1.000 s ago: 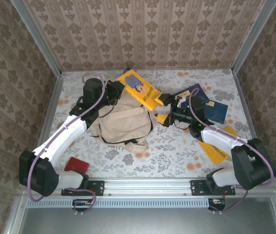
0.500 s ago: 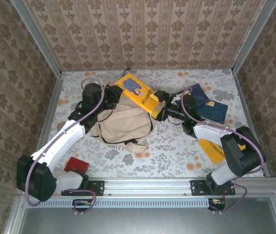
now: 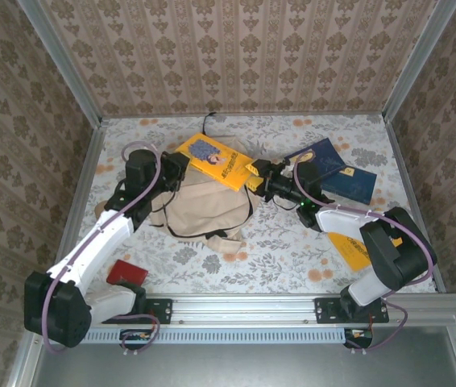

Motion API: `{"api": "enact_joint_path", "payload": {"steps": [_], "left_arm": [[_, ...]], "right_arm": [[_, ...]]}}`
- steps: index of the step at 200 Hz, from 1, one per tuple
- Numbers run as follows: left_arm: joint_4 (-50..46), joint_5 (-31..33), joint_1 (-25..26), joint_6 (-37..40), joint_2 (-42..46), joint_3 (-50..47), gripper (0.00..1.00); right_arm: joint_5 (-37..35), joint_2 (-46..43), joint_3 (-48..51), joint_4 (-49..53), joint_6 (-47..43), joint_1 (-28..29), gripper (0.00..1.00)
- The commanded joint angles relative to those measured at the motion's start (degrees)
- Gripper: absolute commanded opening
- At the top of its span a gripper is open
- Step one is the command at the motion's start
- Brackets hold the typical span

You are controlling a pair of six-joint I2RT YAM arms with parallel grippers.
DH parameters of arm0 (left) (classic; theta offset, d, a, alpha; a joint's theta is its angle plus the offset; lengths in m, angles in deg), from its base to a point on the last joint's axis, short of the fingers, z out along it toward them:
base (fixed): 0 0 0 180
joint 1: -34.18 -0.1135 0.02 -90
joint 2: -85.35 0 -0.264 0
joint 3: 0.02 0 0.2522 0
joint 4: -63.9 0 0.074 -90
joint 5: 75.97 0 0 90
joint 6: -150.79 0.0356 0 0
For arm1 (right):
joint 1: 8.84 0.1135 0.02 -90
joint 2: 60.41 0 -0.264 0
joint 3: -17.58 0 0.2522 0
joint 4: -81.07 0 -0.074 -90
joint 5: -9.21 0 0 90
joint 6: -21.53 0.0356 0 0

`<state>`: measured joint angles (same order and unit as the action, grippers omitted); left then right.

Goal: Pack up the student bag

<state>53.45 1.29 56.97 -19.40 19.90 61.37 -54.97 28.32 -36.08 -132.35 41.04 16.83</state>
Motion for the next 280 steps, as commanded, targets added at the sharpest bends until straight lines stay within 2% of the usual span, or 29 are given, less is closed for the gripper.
{"api": "enact_joint_path", "payload": {"steps": [1,24,66,142,162,191,201,219,235,254,280], "left_arm": [[4.2,-4.2,-0.1,-1.1,-0.1,-0.2,0.00],[5.4,-5.2,-0.1,-1.3,-0.7,-1.1,0.00],[6.7,-6.7,-0.5,-1.7,-1.6,-2.3,0.00],[11.2,-11.7,-1.1,-2.6,-3.9,-4.7,0.00],[11.7,-11.6,-1.4,-3.0,-3.6,-5.7,0.00],[11.3,-12.3,-2.2,-2.4,-3.5,-6.2,0.00],[9.4,-12.8,-2.5,-1.3,-3.4,-6.0,0.10],[2.9,-13.5,-3.4,3.7,-3.2,-4.6,0.42],[-5.9,-13.7,-4.0,11.6,-3.5,-2.2,0.63],[-15.9,-13.5,-4.3,21.0,-4.7,0.7,0.71],[-25.7,-12.9,-4.0,33.5,-7.1,4.6,0.73]], "right_arm": [[-1.5,1.0,-2.1,-0.7,-0.3,0.0,0.42],[-0.5,2.2,-3.7,-0.2,-0.5,0.1,0.44],[0.3,2.9,-5.4,0.4,-2.2,0.1,0.41],[1.6,4.3,-8.2,2.7,-6.2,0.7,0.43],[1.8,4.5,-8.4,3.0,-7.2,0.8,0.38],[1.8,4.2,-9.1,6.3,-10.4,0.7,0.22],[1.6,3.7,-9.4,9.1,-12.7,0.7,0.16],[0.1,1.7,-9.8,16.1,-18.5,0.3,0.12],[-2.3,-1.3,-10.2,24.4,-24.8,-0.4,0.12],[-5.8,-5.6,-11.0,34.2,-32.3,-1.5,0.11],[-10.5,-11.8,-12.1,44.7,-40.9,-3.3,0.11]]}}
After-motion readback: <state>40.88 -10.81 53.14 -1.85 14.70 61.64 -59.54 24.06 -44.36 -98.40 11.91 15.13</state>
